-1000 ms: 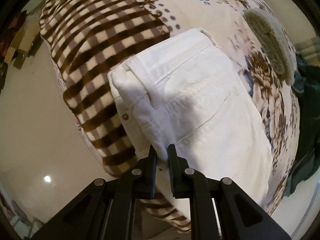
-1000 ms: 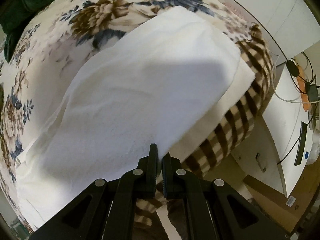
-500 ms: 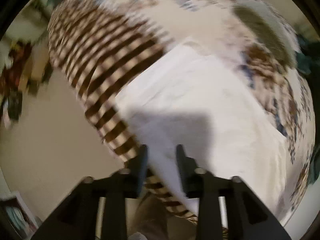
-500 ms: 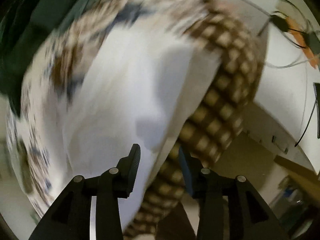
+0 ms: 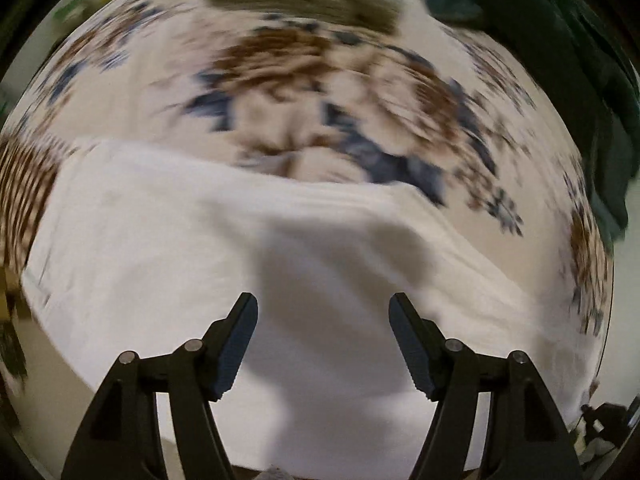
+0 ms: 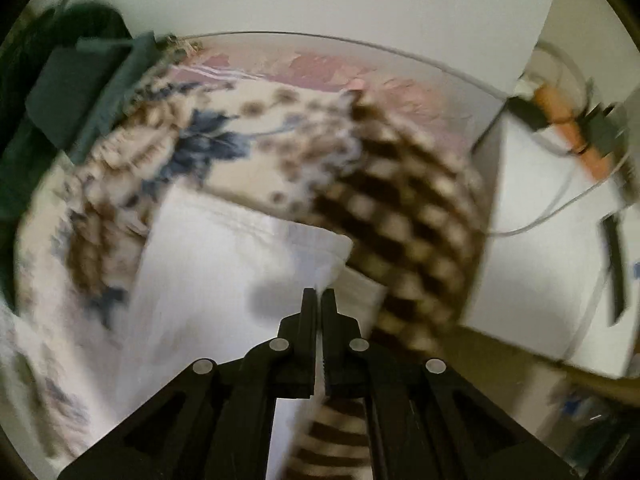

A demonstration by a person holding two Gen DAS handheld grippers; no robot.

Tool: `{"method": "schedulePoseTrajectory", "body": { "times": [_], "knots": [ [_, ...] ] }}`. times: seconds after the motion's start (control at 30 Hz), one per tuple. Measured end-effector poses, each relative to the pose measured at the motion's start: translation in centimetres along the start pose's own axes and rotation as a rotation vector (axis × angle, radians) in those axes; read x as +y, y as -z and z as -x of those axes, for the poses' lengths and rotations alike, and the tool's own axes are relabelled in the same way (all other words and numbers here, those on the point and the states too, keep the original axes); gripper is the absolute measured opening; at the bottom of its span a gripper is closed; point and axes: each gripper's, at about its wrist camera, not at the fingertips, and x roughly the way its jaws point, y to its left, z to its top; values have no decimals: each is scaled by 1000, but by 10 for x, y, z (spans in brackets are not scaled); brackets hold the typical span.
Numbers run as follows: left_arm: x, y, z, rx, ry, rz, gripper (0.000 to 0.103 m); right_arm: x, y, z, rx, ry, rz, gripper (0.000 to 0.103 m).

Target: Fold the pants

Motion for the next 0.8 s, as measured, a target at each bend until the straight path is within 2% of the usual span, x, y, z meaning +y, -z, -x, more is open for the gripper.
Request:
{"method": "schedulePoseTrajectory", "body": {
  "times": [0.03,0.13,0.2,0.3,0.37,0.4,0.43,0.47,0.53,0.6,0.63,0.67,0.7,0.73,0.77,0.8],
  "knots": [
    [-10,1,-3,6,0,-32,66,-6,5,-5,10,26,10,2],
    [-38,1,-15,50,-2,-113,66,-15,16,-32,150,78,66,4],
    [-49,-1,-20,64,-12,-148,66,-17,16,-26,179,111,46,12],
    [-65,-10,-27,63,-36,-217,66,2,15,9,155,92,38,35],
    [-74,-17,-33,70,-47,-265,66,34,19,27,149,16,83,42],
    [-78,-21,-37,84,-47,-286,66,57,24,28,195,-44,116,50],
    [-81,-24,-44,116,-39,-300,66,80,31,22,271,-119,127,54],
    [-82,-27,-53,162,-22,-288,66,101,40,11,356,-189,125,54],
    [-77,-31,-68,236,23,-229,66,137,59,-12,501,-261,118,54],
    [-76,-33,-79,247,43,-204,63,169,73,-32,563,-271,128,54],
    [-75,-35,-81,226,47,-196,50,183,76,-40,555,-245,137,54],
    [-73,-36,-81,204,47,-193,32,190,81,-44,541,-229,140,54],
    [-71,-38,-82,186,44,-189,24,199,84,-51,533,-198,148,53],
    [-68,-41,-83,174,52,-175,14,201,90,-56,531,-157,153,40],
    [-65,-42,-84,164,62,-161,9,203,91,-64,527,-106,130,27],
    [-64,-43,-85,153,65,-158,6,201,98,-65,527,-109,112,11]
  ]
}}
